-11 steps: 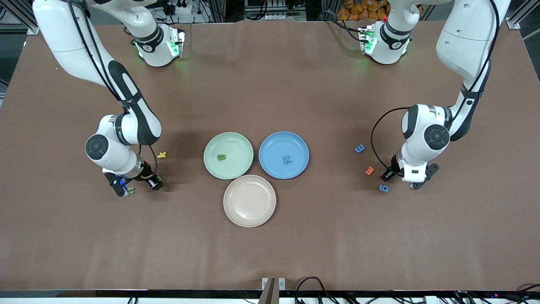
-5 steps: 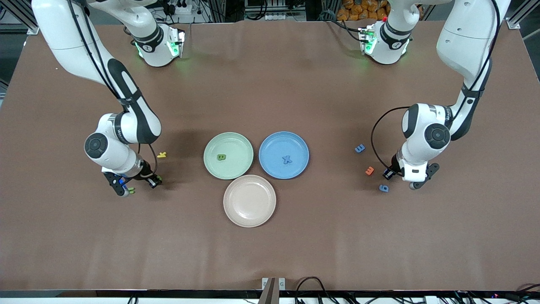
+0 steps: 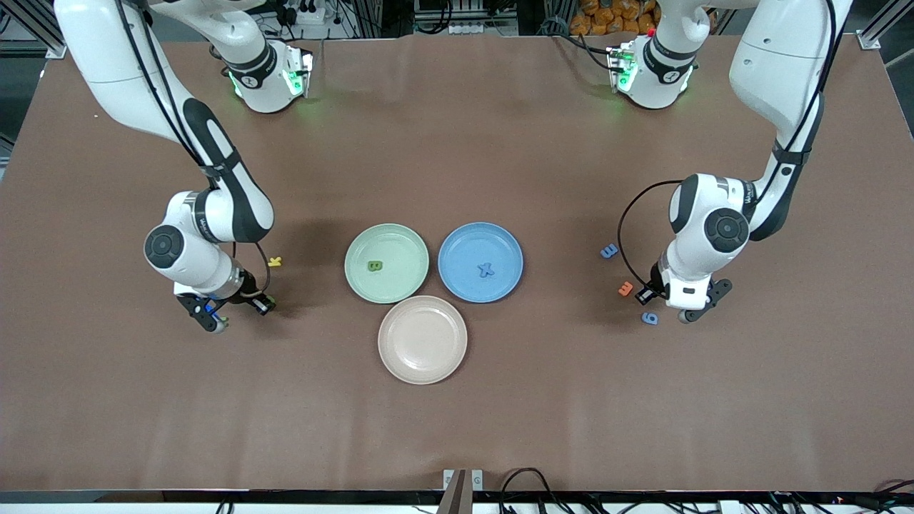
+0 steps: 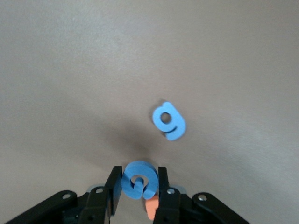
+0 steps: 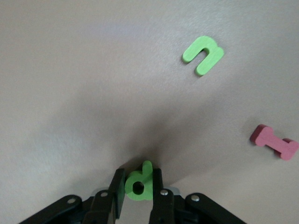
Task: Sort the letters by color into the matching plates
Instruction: 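Grasp the green d with the right gripper and lift it, then place the blue G on the blue plate with the left gripper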
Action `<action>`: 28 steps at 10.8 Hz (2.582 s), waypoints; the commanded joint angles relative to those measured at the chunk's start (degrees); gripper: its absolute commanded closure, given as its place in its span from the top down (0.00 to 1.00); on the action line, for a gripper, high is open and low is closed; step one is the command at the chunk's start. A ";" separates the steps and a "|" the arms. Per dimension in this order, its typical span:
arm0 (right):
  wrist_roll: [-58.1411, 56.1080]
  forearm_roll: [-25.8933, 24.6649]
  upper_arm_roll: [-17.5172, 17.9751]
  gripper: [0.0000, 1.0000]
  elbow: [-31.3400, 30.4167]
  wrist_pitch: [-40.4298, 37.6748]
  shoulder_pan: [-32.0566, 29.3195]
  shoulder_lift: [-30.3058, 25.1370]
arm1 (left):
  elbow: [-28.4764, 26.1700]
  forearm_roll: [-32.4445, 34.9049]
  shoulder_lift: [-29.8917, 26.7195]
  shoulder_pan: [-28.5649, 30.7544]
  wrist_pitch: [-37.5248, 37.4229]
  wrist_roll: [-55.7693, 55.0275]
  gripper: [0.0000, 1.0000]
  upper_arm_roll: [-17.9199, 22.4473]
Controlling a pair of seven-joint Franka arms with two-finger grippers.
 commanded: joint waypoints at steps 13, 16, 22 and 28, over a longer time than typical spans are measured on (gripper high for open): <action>1.36 -1.47 -1.37 0.24 6.81 -18.41 14.49 -5.51 | 8.23 -0.46 -1.82 -17.62 -10.91 -21.73 0.00 -5.53; 6.72 1.79 -1.37 0.24 6.81 -18.41 17.93 -5.15 | 12.17 -0.55 0.45 -22.71 -10.91 -28.58 0.00 -5.54; 15.87 8.47 -1.29 0.24 7.85 -17.80 23.55 -2.79 | 17.37 -0.63 2.84 -25.98 -10.99 -33.25 1.00 -5.54; 24.49 8.31 -1.37 1.00 9.36 -17.80 25.58 -1.90 | 17.19 0.24 2.57 -24.40 -13.89 -32.55 1.00 -4.83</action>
